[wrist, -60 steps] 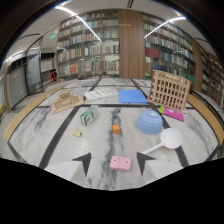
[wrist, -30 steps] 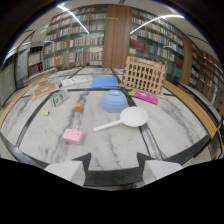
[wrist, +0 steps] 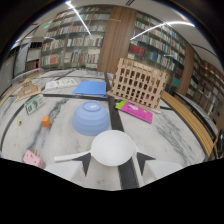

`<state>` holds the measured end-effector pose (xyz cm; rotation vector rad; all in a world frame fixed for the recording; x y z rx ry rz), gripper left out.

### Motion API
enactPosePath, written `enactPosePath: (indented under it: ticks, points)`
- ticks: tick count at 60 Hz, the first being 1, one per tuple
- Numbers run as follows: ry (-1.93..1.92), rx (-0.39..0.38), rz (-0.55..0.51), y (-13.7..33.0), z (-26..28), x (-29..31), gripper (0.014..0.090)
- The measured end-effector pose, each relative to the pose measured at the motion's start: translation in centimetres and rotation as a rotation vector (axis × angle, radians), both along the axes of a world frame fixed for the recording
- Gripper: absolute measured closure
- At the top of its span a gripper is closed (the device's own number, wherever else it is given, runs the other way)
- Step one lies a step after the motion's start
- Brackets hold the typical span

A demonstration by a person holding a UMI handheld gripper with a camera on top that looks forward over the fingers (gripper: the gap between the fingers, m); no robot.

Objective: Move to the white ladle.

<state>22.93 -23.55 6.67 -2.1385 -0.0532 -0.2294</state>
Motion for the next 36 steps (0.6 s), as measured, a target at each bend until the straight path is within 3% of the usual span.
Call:
enactPosePath:
  ticks: [36]
  points:
    - [0.105, -0.064, 0.0, 1.0, -2.2, -0.9, 0.0185]
